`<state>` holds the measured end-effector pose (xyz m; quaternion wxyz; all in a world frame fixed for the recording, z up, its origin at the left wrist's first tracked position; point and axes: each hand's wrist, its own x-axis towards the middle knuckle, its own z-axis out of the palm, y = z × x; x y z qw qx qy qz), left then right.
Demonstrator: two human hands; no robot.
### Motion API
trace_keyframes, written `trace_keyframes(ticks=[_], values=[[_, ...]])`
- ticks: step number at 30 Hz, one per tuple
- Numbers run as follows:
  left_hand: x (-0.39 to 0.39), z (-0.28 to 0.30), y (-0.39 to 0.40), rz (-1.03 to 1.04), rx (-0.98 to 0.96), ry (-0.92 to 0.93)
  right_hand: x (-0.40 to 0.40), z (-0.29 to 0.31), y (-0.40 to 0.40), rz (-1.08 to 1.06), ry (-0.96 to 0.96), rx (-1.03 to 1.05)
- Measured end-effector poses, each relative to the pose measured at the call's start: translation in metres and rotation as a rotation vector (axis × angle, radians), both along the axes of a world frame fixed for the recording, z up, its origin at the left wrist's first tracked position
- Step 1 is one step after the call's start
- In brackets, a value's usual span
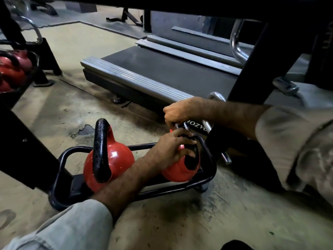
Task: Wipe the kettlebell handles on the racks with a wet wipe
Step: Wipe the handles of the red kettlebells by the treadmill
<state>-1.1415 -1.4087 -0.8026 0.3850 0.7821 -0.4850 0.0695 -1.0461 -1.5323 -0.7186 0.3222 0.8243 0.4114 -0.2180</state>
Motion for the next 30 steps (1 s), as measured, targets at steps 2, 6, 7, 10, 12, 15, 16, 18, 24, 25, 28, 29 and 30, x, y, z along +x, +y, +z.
trace_keyframes(ticks=[2, 6, 7, 10, 12, 15, 16, 18, 24, 25, 28, 29, 30], values=[[0.001, -0.001, -0.001, -0.002, 0.023, -0.001, -0.007, -0.001, -0.015, -0.043, -0.038, 0.226], [-0.001, -0.002, -0.003, 0.021, -0.011, -0.007, -0.021, -0.015, -0.040, -0.446, -0.284, 0.748], [-0.002, -0.002, -0.004, 0.026, -0.025, 0.000, -0.021, -0.021, -0.042, -0.583, -0.333, 0.842], [-0.004, -0.002, -0.005, 0.025, -0.067, 0.021, -0.020, -0.046, -0.049, -0.958, -0.359, 1.097], [-0.004, -0.002, -0.005, 0.018, -0.089, 0.023, -0.023, -0.062, -0.054, -1.202, -0.315, 1.296], [-0.002, -0.005, -0.006, 0.040, -0.105, 0.037, -0.034, -0.078, -0.055, -1.507, -0.285, 1.598], [-0.003, -0.005, -0.006, 0.058, -0.110, 0.049, -0.037, -0.080, -0.053, -1.587, -0.248, 1.669], [-0.006, -0.006, -0.007, 0.088, -0.115, 0.091, -0.046, -0.085, -0.050, -1.747, -0.086, 1.766], [-0.019, 0.021, -0.010, 0.168, 0.098, 0.196, -0.078, -0.079, -0.050, -1.947, 0.318, 1.838], [-0.020, 0.030, -0.011, 0.188, 0.156, 0.224, -0.082, -0.077, -0.048, -1.880, 0.244, 1.827], [-0.032, 0.059, -0.009, 0.258, 0.181, 0.379, -0.113, -0.052, -0.044, -1.738, -0.110, 1.755], [-0.037, 0.071, -0.009, 0.311, 0.171, 0.422, -0.127, -0.038, -0.046, -1.742, -0.160, 1.769], [-0.041, 0.078, -0.007, 0.374, 0.158, 0.459, -0.138, -0.025, -0.047, -1.736, -0.188, 1.781]])
